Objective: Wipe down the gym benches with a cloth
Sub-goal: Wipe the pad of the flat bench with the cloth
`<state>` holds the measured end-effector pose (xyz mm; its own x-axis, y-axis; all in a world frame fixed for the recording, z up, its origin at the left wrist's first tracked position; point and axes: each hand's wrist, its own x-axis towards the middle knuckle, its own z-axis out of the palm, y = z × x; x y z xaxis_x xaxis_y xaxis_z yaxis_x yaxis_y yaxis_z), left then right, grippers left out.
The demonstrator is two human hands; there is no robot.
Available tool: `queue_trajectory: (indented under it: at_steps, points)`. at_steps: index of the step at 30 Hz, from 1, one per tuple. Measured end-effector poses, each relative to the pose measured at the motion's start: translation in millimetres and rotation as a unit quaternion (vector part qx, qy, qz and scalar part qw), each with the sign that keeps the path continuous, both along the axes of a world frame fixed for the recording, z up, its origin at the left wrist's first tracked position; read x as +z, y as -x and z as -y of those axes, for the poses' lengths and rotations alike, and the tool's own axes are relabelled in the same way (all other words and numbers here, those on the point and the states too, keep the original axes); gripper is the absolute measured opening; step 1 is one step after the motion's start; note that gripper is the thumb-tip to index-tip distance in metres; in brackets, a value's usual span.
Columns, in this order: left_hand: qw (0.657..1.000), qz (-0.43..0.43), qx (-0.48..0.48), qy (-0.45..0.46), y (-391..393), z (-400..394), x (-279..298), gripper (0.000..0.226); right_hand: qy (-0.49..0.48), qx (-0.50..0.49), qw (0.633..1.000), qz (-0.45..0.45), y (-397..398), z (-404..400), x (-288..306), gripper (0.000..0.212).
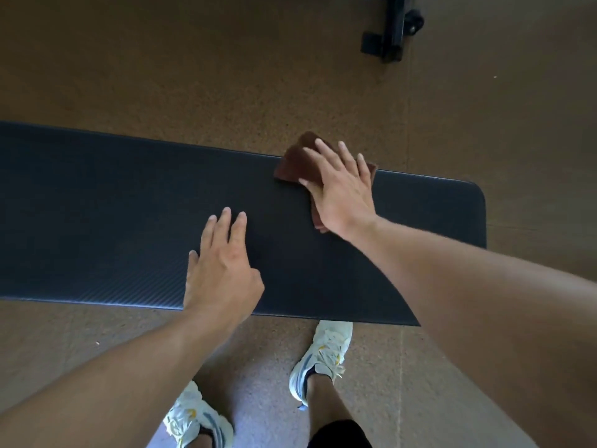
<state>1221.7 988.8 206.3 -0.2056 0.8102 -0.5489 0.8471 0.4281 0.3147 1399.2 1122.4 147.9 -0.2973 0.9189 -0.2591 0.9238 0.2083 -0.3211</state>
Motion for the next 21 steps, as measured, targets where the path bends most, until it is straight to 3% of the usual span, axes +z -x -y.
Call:
queue_trajectory:
  at_steps: [2, 5, 9, 11, 13, 17, 21]
  points:
    - [1.0, -0.003, -0.001, 0.001, -5, 5, -3, 0.088, -0.005, -0.012, 1.0, -0.011, 0, 0, -2, 0.052]
    - [1.0, 0.0, -0.009, -0.013, -5, 19, -7, 0.086, -0.052, 0.007, 0.998, -0.024, -16, 68, -1, 0.054]
    - [0.999, 0.006, -0.032, -0.032, 12, 39, -14, 0.086, -0.016, 0.234, 0.972, 0.023, -53, 169, 1, 0.076]
    - [0.998, 0.007, -0.027, -0.05, 26, 46, -16, 0.086, -0.02, 0.327, 0.944, 0.038, -66, 159, -1, 0.076]
    - [0.997, 0.011, -0.014, -0.069, 41, 51, -17, 0.085, -0.033, 0.352, 0.934, 0.046, -65, 132, -1, 0.068]
    - [0.995, 0.011, 0.022, -0.099, 74, 63, -16, 0.085, -0.049, 0.184, 0.981, 0.024, -18, 74, 0, 0.055]
    - [0.99, -0.003, 0.09, -0.107, 107, 84, -13, 0.087, -0.051, 0.005, 0.999, -0.009, 84, 33, -1, 0.049]
